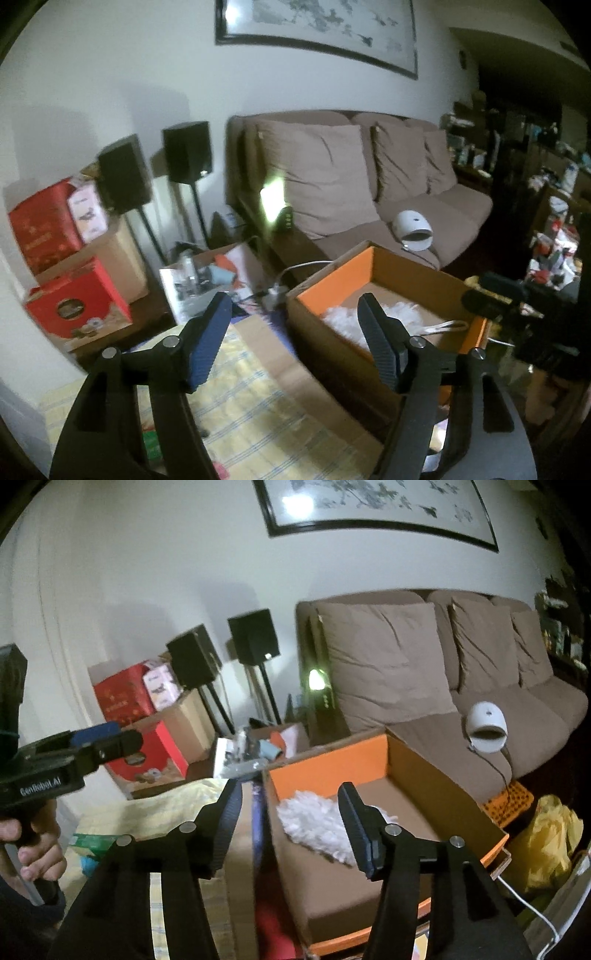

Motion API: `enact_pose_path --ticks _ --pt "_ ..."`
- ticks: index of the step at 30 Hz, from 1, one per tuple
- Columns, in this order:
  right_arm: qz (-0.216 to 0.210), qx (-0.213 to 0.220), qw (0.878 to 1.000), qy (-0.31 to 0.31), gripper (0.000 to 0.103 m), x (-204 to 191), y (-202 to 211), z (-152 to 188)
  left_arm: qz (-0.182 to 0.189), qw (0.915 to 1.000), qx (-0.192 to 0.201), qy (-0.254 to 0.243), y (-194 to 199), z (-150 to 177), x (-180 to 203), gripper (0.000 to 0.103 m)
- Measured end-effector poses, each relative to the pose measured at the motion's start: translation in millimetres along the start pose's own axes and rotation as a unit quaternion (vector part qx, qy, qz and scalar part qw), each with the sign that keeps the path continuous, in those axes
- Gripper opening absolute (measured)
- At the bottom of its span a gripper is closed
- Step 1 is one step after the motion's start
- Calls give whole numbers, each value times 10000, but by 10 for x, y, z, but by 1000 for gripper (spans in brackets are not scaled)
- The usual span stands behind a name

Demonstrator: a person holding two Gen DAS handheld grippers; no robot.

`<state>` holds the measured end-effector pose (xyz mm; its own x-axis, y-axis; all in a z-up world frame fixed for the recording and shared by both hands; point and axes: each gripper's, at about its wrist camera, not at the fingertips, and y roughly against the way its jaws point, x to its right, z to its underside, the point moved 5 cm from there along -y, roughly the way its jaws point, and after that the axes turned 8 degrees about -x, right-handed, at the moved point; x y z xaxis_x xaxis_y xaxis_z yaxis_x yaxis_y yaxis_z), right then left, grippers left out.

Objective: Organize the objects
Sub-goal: 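Move the left tool toward the blue funnel on the checked table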

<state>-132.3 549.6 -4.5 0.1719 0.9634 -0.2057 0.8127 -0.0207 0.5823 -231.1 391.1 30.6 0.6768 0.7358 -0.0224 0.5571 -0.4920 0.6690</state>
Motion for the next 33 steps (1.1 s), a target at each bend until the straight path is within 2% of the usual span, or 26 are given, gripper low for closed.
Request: enact_pose_path --ticks 2,5,9,12,15,16,19,22,26,28,29,30,33 --pt "-47 81 9999 89 61 -75 70 -16 -263 9996 121 24 88 66 -91 76" --pt "-105 172 9996 201 68 -193 131 -25 -831 9962 219 99 210 187 -256 76" --pt "-184 187 9990 359 72 -330 176 -8 -935 9946 216 386 362 400 -537 81" --pt "-285 223 9983 456 73 -424 227 3 -1155 9905 110 732 475 598 -879 81" --pt "-365 348 9968 619 75 -533 321 4 -1069 9860 -35 1282 607 809 -1312 81" --pt "-380 388 9963 670 77 -566 351 9 -1013 9831 -42 1527 663 896 -1462 81" --pt "-393 460 9946 841 80 -683 404 29 -1257 9670 219 2204 925 1172 -1922 86" --pt "-400 460 9926 1051 82 -811 377 87 -1483 9559 317 2515 1117 1470 -2267 89" --pt "-580 161 9922 1095 83 -974 201 223 -1680 9453 299 2782 1280 1907 -2622 89" --pt "-743 28 9910 1114 83 -1085 132 328 -1538 9394 232 3054 1299 2136 -2774 89" --pt "-803 -26 9902 1143 83 -1150 107 393 -1366 9367 212 3217 1287 2237 -2825 89" --pt "-820 -56 9899 1151 83 -1187 92 443 -1025 9318 172 3476 1260 2394 -2902 89" --pt "-898 -279 9877 1249 83 -1430 29 640 -655 9176 -26 3920 1129 2718 -3070 89"
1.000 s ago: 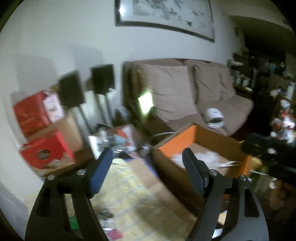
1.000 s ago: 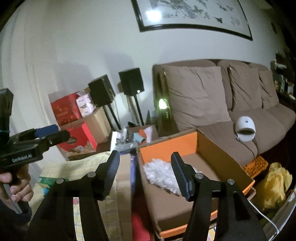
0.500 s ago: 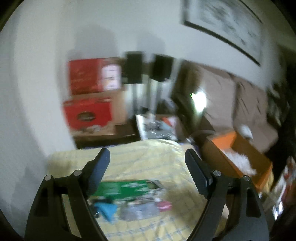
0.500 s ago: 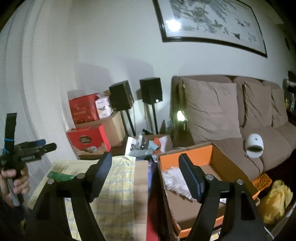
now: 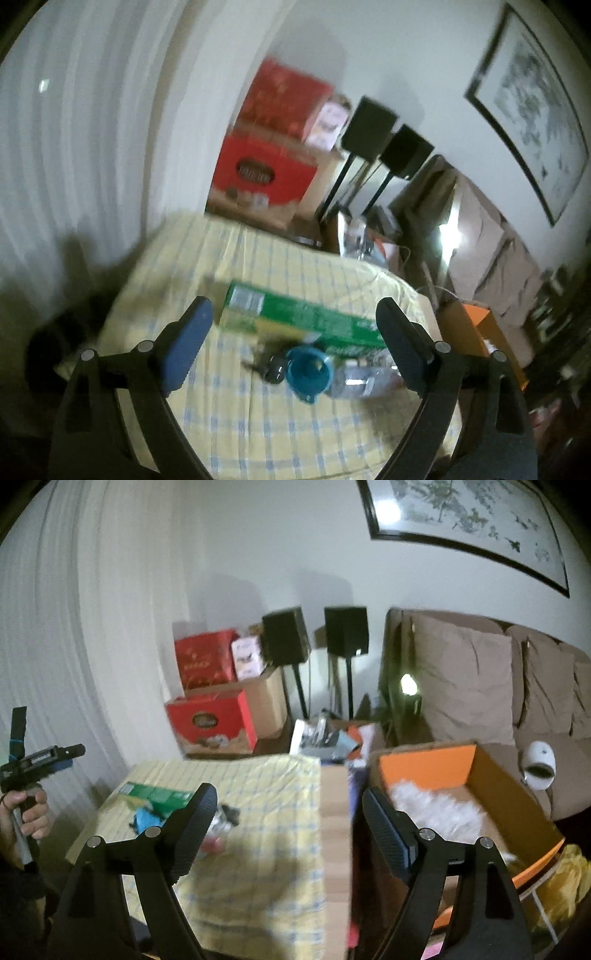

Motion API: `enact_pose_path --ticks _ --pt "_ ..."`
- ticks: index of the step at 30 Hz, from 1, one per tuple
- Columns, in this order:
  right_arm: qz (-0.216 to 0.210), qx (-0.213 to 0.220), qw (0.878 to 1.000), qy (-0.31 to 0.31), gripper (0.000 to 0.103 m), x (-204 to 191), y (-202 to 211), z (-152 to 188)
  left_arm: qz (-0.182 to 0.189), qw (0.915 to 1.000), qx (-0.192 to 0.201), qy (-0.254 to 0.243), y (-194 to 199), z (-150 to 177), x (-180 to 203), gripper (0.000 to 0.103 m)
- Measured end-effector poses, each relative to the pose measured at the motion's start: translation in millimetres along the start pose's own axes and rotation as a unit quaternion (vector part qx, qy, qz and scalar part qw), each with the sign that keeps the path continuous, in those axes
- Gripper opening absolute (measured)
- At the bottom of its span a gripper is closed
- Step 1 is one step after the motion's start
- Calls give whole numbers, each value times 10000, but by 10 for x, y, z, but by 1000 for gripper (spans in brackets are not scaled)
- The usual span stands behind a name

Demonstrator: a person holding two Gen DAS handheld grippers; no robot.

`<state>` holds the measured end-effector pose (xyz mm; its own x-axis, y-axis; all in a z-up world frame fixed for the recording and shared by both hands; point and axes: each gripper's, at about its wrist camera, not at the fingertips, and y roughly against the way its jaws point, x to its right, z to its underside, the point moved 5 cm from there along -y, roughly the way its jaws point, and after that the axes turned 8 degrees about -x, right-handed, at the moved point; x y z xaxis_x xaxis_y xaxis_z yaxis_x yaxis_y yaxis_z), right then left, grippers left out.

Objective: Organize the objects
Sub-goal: 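Move the left tool toward the blue funnel on the checked table, then grasp the blue collapsible funnel by its rim with the left tool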

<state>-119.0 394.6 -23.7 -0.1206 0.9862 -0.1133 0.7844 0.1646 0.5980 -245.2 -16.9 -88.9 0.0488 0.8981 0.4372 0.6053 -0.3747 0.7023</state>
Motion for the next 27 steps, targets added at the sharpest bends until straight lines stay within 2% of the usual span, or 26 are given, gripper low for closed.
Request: enact_pose_path --ticks 3,5,6,8,9,11,13,15,17,19,20,21,22,23,24,26,27 --pt "-193 -35 9998 -2 83 -212 -69 123 -70 9994 -264 188 -187 90 -138 89" --pt "-440 -179 9988 -153 83 -338 -205 222 -70 9988 -477 42 -342 194 -68 89" --pt "-552 -318 9977 -216 83 -396 -299 271 -92 9965 -741 -371 -479 309 56 89" --pt "-558 -574 9965 -223 83 -475 -444 332 -204 9889 -1006 -1077 -663 469 302 89" --pt "-444 -696 9965 -147 83 -531 -516 364 -304 9847 -1012 -1387 -741 563 400 89" --pt "-255 -756 9968 20 82 -603 -567 405 -504 9809 -980 -1600 -871 676 537 87" --pt "-237 -777 9967 65 83 -636 -582 434 -394 9776 -1037 -1790 -1008 757 633 81" --pt "-295 -739 9968 -42 83 -623 -559 463 -548 9723 -1146 -1962 -1147 793 657 72" --pt "-245 -723 9970 -85 83 -587 -544 487 -618 9729 -1165 -1899 -1207 783 626 66" --pt "-175 -749 9969 -139 83 -534 -562 510 -455 9762 -1276 -1696 -1289 748 570 56" --pt "-151 -772 9967 -208 83 -490 -585 516 -355 9779 -1321 -1578 -1314 736 550 45" --pt "-151 -820 9961 -297 83 -448 -620 524 -253 9782 -1410 -1501 -1341 738 530 25" --pt "-155 -853 9956 -353 83 -424 -637 534 -167 9745 -1606 -1556 -1381 756 526 17" --pt "-162 -892 9948 -455 82 -387 -670 552 -48 9705 -1766 -1642 -1396 792 542 14" --pt "-179 -908 9942 -546 82 -361 -688 566 -124 9692 -1744 -1733 -1350 795 541 11" --pt "-376 -949 9915 -811 82 -313 -719 597 -208 9698 -1627 -1805 -1207 760 509 9" --pt "-475 -968 9900 -904 82 -306 -736 610 -105 9709 -1631 -1752 -1119 733 474 9"
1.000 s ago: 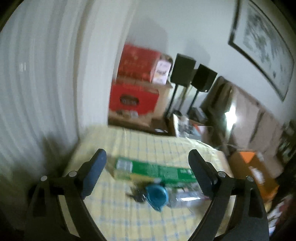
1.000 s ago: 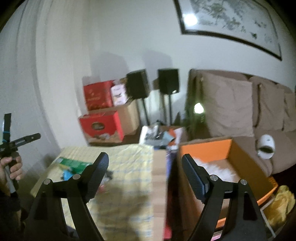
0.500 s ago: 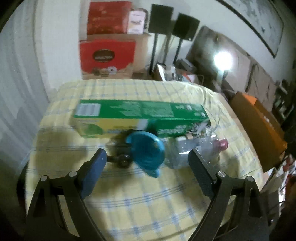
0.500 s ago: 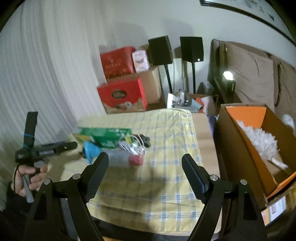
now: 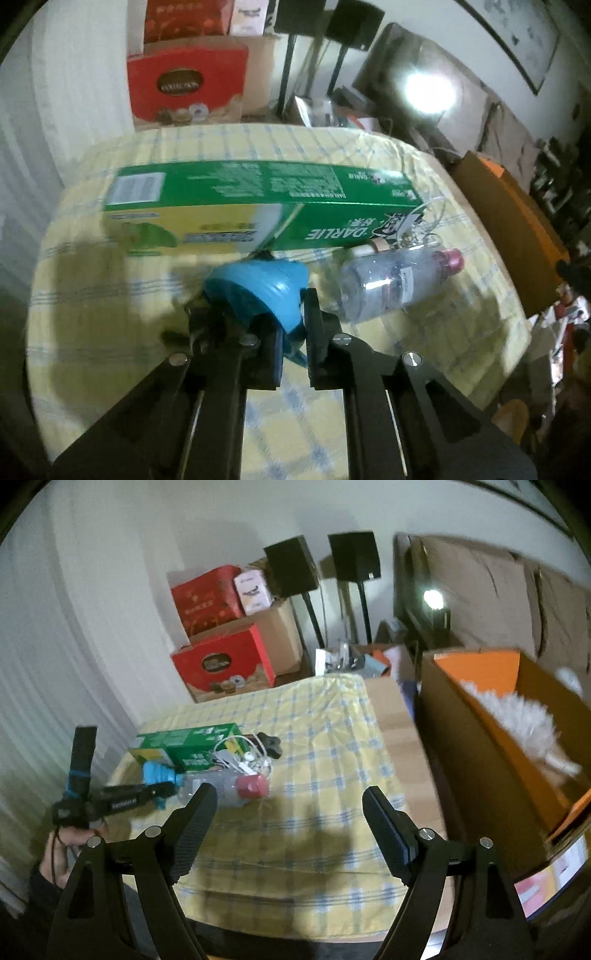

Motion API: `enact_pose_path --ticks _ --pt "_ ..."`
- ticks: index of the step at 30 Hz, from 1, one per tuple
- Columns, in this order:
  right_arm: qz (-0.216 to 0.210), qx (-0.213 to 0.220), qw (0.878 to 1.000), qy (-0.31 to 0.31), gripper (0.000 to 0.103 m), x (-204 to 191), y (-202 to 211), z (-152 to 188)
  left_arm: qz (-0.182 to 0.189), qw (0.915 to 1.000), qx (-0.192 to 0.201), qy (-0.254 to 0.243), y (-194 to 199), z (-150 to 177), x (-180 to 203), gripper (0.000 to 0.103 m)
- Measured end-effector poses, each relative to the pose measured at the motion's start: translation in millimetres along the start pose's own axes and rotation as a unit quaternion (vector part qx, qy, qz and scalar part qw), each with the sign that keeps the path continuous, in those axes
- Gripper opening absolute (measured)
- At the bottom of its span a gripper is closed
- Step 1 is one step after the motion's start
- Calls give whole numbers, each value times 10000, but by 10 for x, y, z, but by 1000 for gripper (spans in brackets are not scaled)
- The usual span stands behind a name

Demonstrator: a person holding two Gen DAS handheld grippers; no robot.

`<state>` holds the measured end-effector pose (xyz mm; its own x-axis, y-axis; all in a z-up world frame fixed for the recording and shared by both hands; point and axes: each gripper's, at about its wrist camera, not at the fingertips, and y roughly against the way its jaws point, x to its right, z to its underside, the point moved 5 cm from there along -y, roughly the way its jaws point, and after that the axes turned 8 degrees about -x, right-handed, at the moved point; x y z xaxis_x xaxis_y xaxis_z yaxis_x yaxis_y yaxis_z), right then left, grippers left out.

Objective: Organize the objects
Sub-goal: 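Grasp the blue collapsible funnel by its rim with the left tool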

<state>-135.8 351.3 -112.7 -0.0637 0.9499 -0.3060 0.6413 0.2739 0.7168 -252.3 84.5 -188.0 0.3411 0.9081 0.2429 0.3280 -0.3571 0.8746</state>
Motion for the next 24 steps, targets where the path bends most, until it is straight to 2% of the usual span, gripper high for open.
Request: enact_pose_path --ticks 3,6,9,12,16,19,22,24 --pt "-72 -110 9999 25 82 -39 -60 7 303 9991 200 205 317 11 -183 9" --pt "-177 -233 9995 77 82 -125 -163 42 211 9980 373 458 536 -40 -410 9" --pt "-259 -383 9987 213 82 -262 -275 79 282 9946 563 831 692 -73 -672 9" --pt "-294 -515 9972 464 82 -455 -370 118 -64 9921 531 1136 675 -62 -944 9" --pt "-293 -631 9938 873 82 -710 -505 123 -340 9866 571 1493 642 33 -1228 9" --pt "-254 -827 9881 1273 82 -951 -679 129 -813 9824 681 1539 645 104 -1329 8" --pt "-464 -1089 9783 1702 82 -1313 -914 155 -1420 9745 852 1512 686 148 -1400 8" --pt "-571 -1197 9722 1932 82 -1516 -1050 185 -1455 9738 895 1504 679 155 -1433 7"
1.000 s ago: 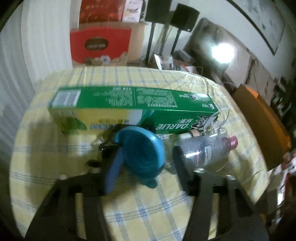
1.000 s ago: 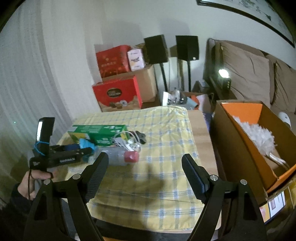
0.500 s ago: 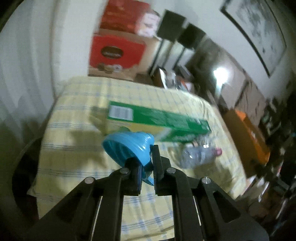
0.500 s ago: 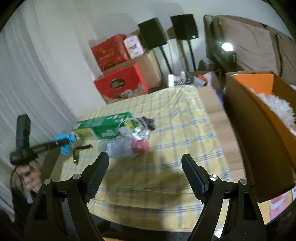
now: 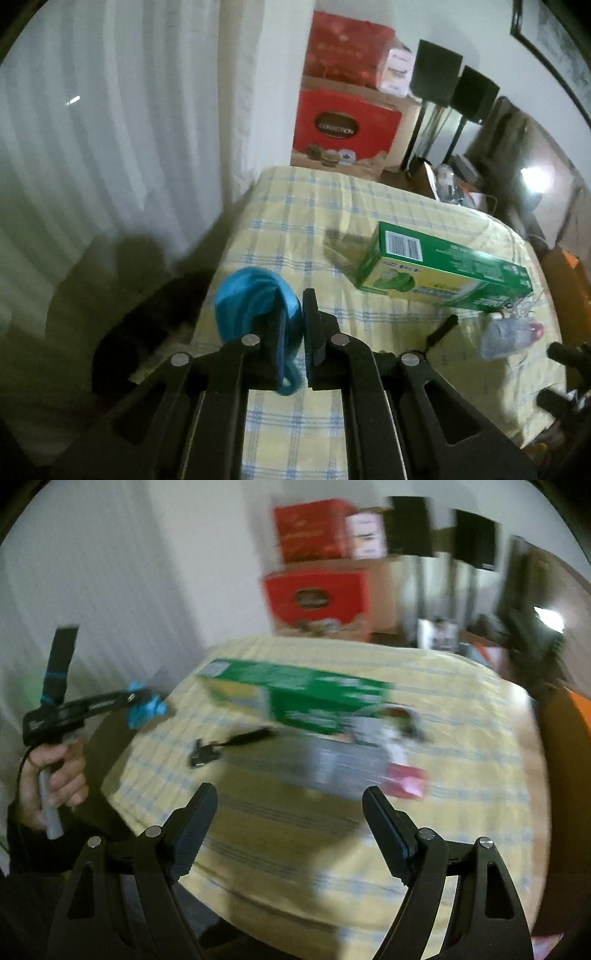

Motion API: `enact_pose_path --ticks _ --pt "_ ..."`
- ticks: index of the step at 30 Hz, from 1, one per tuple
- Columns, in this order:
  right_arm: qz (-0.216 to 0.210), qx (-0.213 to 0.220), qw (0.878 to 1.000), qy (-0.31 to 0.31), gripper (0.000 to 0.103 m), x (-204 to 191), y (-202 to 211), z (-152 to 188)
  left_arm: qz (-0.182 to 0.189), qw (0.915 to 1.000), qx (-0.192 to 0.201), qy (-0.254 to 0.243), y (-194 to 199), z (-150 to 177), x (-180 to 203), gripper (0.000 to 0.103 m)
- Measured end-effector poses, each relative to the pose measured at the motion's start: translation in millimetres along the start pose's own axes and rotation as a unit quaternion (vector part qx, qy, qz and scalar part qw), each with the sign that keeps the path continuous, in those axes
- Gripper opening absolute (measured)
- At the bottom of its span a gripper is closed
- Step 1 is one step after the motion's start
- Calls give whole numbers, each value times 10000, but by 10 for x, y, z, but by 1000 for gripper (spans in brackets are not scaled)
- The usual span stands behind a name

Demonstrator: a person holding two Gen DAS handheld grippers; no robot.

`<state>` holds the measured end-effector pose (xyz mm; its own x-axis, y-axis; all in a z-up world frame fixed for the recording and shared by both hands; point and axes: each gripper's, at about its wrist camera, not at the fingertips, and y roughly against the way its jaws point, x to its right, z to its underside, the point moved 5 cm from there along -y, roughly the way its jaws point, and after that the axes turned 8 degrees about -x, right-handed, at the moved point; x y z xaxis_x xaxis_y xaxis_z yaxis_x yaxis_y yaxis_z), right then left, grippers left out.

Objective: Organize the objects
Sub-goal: 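Grasp the blue collapsible funnel by its rim with the left tool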

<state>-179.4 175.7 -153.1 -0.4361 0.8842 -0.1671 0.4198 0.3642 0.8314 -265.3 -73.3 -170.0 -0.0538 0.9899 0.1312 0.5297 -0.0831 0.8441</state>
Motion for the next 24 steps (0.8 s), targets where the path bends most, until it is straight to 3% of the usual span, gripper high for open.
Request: enact_pose_path --ticks 7,11,15,17,20,24 --pt "-377 -465 9946 853 81 -620 -716 -264 492 9984 -247 146 -204 76 -93 7" --pt "-286 -527 9930 1014 79 -760 -984 -286 621 9979 -181 38 -196 96 -119 7" --pt "-216 -528 9926 1074 74 -811 -1141 -288 428 9982 -353 -236 -275 157 -106 8" --pt "-183 -502 9923 1113 68 -814 -1172 -290 560 9976 -354 -189 -276 161 -139 8" --pt "-119 -491 9919 1163 68 -842 -1220 -296 728 9964 -387 -201 -290 169 -172 10" --pt "134 -514 9885 1413 68 -910 -1291 -290 811 9956 -340 -314 -298 193 -197 19"
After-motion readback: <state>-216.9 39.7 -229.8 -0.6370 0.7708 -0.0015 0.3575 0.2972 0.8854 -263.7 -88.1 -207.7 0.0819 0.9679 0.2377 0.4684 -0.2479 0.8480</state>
